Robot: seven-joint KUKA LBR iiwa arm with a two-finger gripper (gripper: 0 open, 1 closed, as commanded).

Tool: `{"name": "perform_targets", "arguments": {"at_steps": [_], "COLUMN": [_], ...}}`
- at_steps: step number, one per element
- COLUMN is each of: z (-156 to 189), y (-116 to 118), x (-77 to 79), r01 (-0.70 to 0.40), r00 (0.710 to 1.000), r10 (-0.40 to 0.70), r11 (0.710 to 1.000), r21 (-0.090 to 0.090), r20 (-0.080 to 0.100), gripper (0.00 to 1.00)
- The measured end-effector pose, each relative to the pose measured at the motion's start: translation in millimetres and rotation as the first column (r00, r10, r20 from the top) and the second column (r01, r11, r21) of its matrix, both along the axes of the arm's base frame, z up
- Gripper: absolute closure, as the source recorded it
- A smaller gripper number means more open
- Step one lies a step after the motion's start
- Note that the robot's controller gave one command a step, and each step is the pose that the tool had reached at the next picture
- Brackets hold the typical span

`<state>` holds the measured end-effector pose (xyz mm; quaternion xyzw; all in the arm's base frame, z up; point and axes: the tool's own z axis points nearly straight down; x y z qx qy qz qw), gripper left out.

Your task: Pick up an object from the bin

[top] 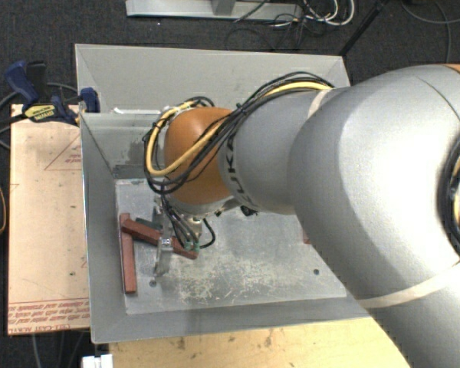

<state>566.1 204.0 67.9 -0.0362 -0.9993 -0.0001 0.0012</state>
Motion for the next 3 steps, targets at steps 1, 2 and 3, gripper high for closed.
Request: {"name": "perform_targets", "arguments": {"at_steps": [1, 2, 3], "z": [0, 1, 15], "y": [1, 1, 1], "x": [0.3, 1.0, 1.4], "r01": [-0.001, 0.0, -0.001], "r00": [1.0, 1.0, 1.0], "r10": [0.001, 0.0, 0.001], "r11": [1.0, 1.0, 1.0], "r21": [0.001, 0.002, 0.002], "r20": [0.003, 0.005, 0.005], "gripper": [0.0, 1.0, 1.0]}}
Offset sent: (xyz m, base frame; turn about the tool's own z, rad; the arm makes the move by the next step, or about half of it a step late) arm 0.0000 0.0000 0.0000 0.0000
